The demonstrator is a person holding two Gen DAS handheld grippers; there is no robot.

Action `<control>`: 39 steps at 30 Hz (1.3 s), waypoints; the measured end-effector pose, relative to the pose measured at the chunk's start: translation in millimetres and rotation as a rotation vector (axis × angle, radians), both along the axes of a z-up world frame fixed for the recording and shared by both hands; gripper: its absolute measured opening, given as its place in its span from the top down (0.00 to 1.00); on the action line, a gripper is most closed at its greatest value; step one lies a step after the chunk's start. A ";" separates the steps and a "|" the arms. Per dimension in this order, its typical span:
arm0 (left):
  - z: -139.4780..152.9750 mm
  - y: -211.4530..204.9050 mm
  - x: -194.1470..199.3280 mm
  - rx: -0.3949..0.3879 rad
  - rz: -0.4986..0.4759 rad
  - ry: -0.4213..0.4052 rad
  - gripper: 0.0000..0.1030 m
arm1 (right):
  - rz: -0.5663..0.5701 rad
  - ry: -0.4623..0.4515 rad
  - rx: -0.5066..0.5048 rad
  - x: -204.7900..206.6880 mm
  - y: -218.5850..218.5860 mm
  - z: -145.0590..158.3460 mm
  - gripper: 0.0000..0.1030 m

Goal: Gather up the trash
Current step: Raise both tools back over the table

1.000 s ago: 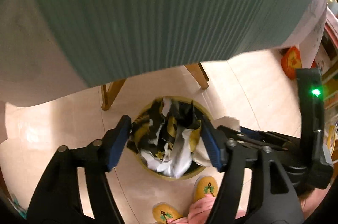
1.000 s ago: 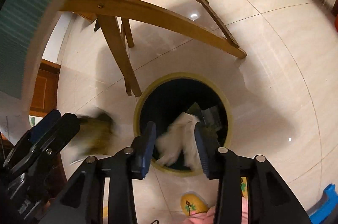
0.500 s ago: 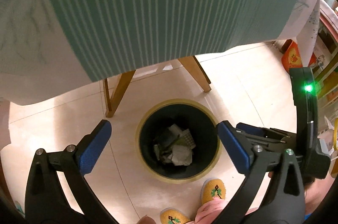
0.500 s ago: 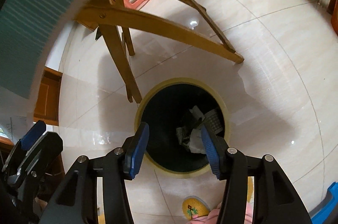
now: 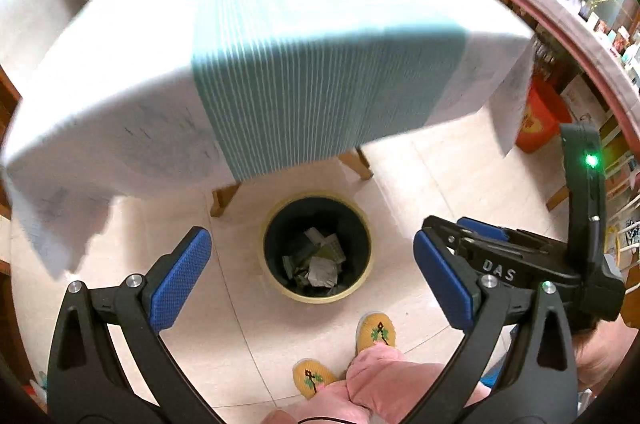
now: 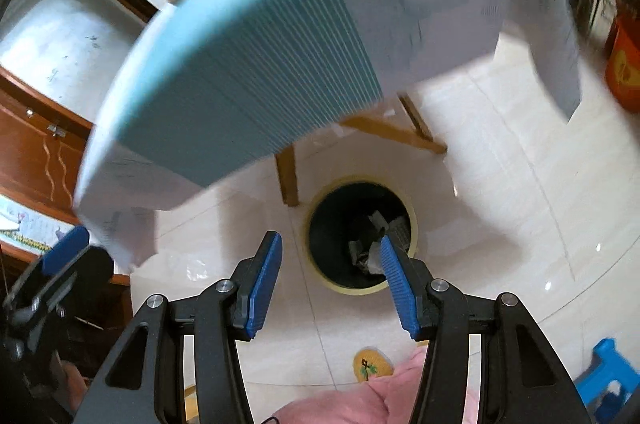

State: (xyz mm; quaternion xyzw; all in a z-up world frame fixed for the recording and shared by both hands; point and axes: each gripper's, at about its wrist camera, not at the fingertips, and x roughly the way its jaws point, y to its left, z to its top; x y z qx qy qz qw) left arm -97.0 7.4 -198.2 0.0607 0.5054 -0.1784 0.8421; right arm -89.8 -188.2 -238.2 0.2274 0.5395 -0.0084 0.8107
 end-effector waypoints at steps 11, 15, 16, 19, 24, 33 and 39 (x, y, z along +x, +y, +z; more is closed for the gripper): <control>192.0 14.0 -18.7 -0.085 -0.020 -0.183 0.03 | 0.035 -0.235 -0.083 -15.0 13.5 184.3 0.49; 256.3 21.1 -21.0 -0.116 -0.016 -0.258 0.03 | 0.052 -0.308 -0.099 -17.8 30.3 238.9 0.49; 275.8 23.7 -21.9 -0.123 -0.021 -0.285 0.03 | 0.058 -0.326 -0.104 -17.4 34.9 249.9 0.49; 312.8 25.6 -27.4 -0.122 -0.029 -0.363 0.03 | 0.070 -0.363 -0.128 -14.5 45.9 271.2 0.49; 351.3 28.2 -30.0 -0.123 -0.050 -0.427 0.03 | 0.078 -0.401 -0.151 -12.1 61.0 308.8 0.49; 391.6 28.7 -12.6 -0.124 -0.014 -0.535 0.03 | 0.065 -0.448 -0.181 15.4 60.0 334.9 0.49; 390.0 25.1 20.9 -0.127 0.021 -0.544 0.03 | 0.068 -0.448 -0.189 55.0 39.1 326.8 0.49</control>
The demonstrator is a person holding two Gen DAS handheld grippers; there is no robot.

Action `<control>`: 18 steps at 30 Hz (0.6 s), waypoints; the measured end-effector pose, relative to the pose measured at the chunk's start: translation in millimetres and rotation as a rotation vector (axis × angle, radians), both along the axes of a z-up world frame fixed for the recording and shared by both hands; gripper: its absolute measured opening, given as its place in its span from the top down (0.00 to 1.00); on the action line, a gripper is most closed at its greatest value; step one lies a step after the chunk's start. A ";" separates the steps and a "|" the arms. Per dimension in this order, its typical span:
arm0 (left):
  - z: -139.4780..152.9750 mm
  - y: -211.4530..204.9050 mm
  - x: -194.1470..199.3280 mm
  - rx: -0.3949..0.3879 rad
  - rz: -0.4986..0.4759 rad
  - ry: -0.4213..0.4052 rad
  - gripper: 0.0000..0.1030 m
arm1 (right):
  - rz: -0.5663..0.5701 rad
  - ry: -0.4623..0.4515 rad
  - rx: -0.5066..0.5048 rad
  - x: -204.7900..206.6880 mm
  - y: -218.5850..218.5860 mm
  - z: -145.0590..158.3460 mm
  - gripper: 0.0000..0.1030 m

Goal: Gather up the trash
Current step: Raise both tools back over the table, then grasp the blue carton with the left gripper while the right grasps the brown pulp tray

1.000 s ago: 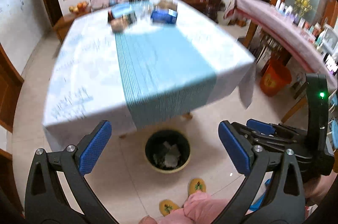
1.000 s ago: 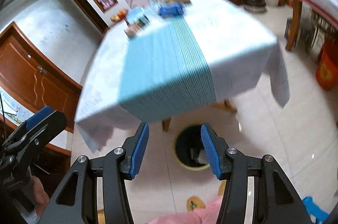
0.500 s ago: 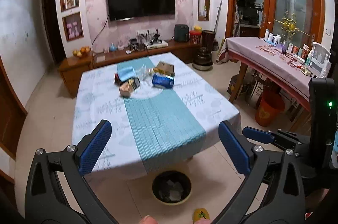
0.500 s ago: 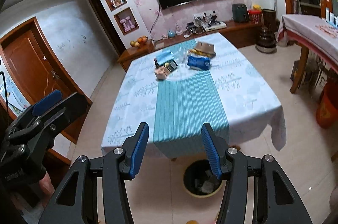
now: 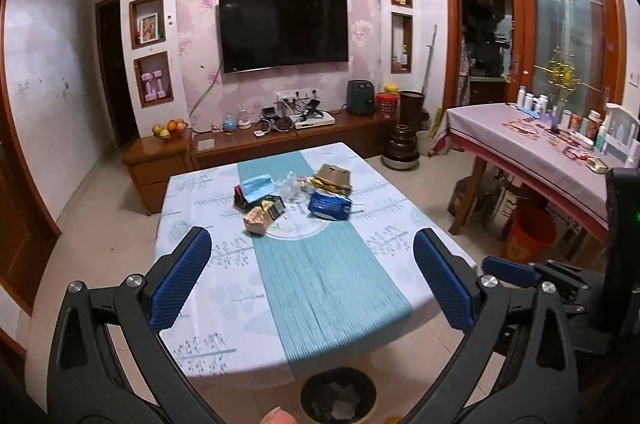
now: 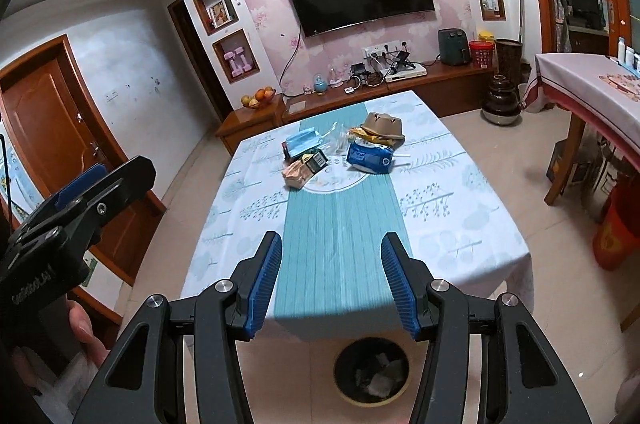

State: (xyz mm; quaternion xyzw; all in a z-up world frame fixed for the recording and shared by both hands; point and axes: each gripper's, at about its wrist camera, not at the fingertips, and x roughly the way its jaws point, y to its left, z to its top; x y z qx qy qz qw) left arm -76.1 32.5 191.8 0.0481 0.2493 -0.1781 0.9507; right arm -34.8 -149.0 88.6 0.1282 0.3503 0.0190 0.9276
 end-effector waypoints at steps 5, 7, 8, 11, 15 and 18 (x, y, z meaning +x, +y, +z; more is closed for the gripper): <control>-18.4 -11.9 45.7 0.022 0.029 0.020 0.03 | 0.007 0.016 0.008 46.1 -27.8 -23.2 0.49; -27.9 -19.9 70.5 0.039 0.052 0.030 0.03 | 0.024 0.028 0.016 73.8 -43.0 -33.3 0.49; -33.4 -24.1 83.1 0.048 0.061 0.038 0.03 | 0.029 0.032 0.016 83.6 -47.3 -37.0 0.49; -44.5 -38.9 122.1 0.059 0.087 0.084 0.03 | 0.067 0.053 0.012 126.1 -68.1 -48.0 0.49; -56.4 -63.2 179.0 0.075 0.136 0.115 0.03 | 0.120 0.100 0.003 193.6 -98.6 -63.9 0.49; -67.3 -81.2 223.4 0.083 0.180 0.151 0.03 | 0.146 0.128 0.016 237.8 -118.4 -72.9 0.49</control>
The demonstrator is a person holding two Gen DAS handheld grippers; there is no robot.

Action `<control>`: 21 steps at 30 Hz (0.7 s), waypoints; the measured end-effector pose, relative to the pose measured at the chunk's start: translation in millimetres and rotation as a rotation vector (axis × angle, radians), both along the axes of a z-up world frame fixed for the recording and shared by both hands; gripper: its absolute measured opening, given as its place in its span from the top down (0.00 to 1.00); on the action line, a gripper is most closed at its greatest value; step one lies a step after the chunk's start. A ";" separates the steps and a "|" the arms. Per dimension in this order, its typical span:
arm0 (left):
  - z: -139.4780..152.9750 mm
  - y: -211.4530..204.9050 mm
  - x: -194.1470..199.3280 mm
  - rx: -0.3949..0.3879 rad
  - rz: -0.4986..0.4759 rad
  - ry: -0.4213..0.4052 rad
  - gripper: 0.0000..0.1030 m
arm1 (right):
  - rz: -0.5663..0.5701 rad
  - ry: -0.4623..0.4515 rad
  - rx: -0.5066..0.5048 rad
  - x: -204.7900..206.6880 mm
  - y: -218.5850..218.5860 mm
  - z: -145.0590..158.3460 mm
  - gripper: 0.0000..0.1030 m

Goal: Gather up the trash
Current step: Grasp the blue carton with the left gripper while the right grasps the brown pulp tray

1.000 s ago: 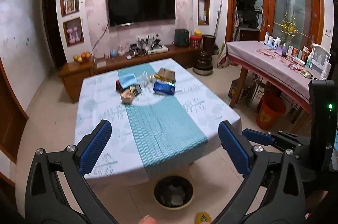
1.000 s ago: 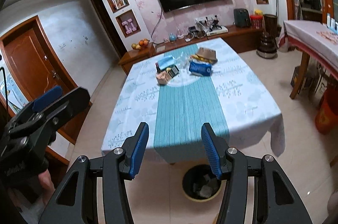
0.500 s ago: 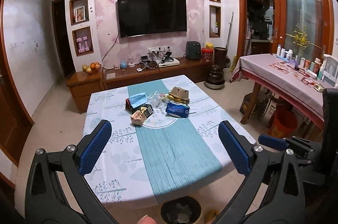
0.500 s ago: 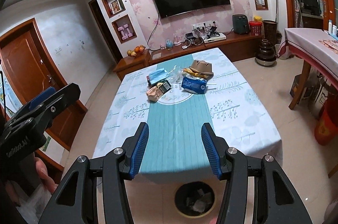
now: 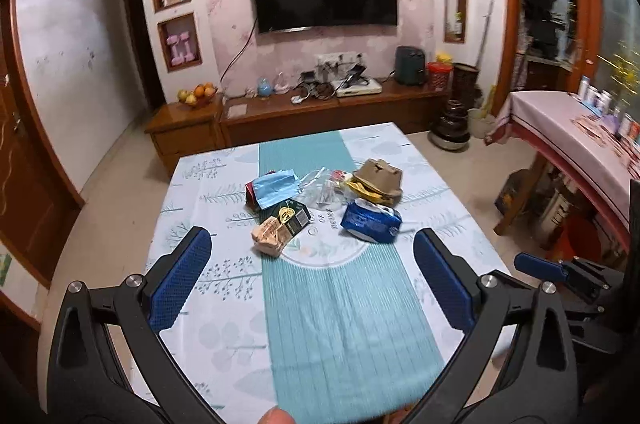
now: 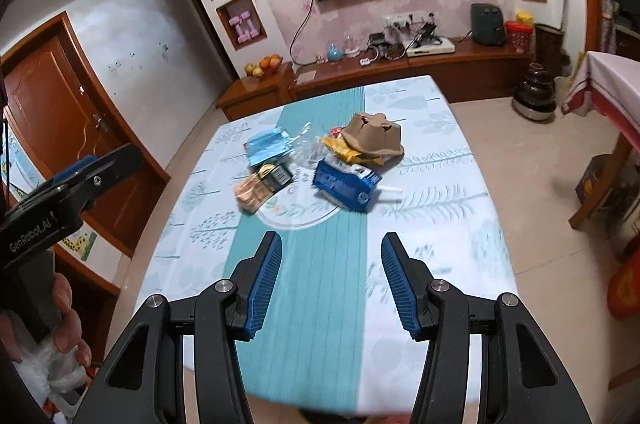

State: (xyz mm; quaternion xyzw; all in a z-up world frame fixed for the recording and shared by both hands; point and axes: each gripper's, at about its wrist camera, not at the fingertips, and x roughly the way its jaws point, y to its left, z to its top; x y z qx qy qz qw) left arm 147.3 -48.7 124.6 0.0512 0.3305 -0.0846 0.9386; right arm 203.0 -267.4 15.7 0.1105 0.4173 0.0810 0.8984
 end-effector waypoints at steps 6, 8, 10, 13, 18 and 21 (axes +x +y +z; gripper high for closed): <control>-35.0 -28.6 81.7 -0.001 0.097 0.100 0.03 | 0.080 0.043 0.000 85.6 -29.8 -25.4 0.49; -49.2 -35.4 100.6 0.004 0.117 0.135 0.03 | 0.097 0.056 -0.002 106.3 -34.1 -33.7 0.49; -70.6 -45.3 125.9 0.002 0.122 0.204 0.03 | 0.114 0.073 -0.002 135.7 -42.2 -46.3 0.49; -101.9 -54.2 157.1 -0.042 0.152 0.295 0.03 | 0.122 0.089 0.006 167.5 -47.8 -63.4 0.49; -144.8 -69.2 191.8 -0.132 0.205 0.388 0.03 | 0.100 0.121 0.039 211.2 -63.3 -88.5 0.49; -167.8 -81.1 208.8 -0.155 0.229 0.434 0.04 | 0.079 0.146 0.055 230.2 -73.5 -104.3 0.44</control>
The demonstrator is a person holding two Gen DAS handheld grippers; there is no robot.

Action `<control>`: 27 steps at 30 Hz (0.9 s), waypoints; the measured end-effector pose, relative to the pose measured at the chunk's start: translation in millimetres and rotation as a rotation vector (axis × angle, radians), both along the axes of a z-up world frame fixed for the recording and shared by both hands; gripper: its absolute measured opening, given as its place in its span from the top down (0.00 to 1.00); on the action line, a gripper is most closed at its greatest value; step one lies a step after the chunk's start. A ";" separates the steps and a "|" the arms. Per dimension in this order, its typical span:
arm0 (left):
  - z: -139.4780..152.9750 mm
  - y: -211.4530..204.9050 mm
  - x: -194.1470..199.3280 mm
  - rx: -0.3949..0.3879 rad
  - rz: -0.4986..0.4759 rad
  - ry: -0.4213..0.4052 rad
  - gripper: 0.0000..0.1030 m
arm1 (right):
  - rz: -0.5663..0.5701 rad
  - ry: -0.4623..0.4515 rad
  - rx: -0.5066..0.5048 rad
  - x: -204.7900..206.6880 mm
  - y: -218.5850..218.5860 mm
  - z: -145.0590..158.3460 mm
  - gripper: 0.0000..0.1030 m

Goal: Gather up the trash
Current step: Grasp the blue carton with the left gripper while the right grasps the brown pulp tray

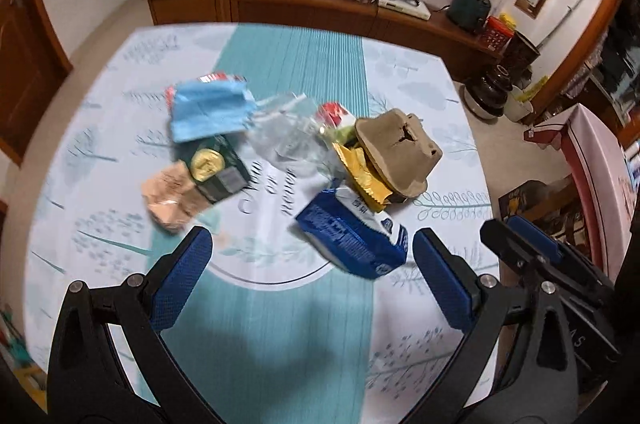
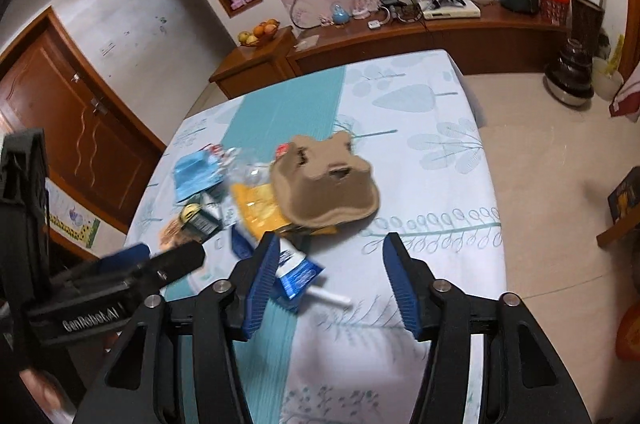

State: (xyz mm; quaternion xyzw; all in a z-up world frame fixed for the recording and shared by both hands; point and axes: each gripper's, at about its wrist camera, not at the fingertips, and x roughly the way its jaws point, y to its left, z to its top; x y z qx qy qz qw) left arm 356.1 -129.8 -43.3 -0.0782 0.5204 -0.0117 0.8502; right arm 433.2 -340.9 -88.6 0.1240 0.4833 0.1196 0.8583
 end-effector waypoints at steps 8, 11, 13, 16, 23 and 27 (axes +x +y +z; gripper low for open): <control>-55.6 -23.0 36.0 -0.036 0.077 0.127 0.06 | -0.047 0.062 0.042 23.2 -20.1 -34.6 0.42; -72.5 -29.4 44.9 -0.039 0.104 0.163 0.07 | -0.063 0.076 0.060 32.6 -24.8 -42.5 0.32; -81.3 -31.5 49.4 -0.041 0.124 0.179 0.07 | -0.063 0.073 0.071 41.0 -25.6 -45.6 0.32; -92.5 -35.7 54.6 -0.037 0.148 0.189 0.09 | -0.051 0.067 0.080 51.7 -20.6 -46.6 0.28; -111.3 -28.2 59.7 -0.100 0.180 0.214 0.31 | 0.017 0.072 0.080 77.2 7.6 -52.4 0.15; -122.5 -15.1 57.5 -0.145 0.209 0.243 0.39 | 0.063 0.062 0.038 92.7 29.3 -61.6 0.15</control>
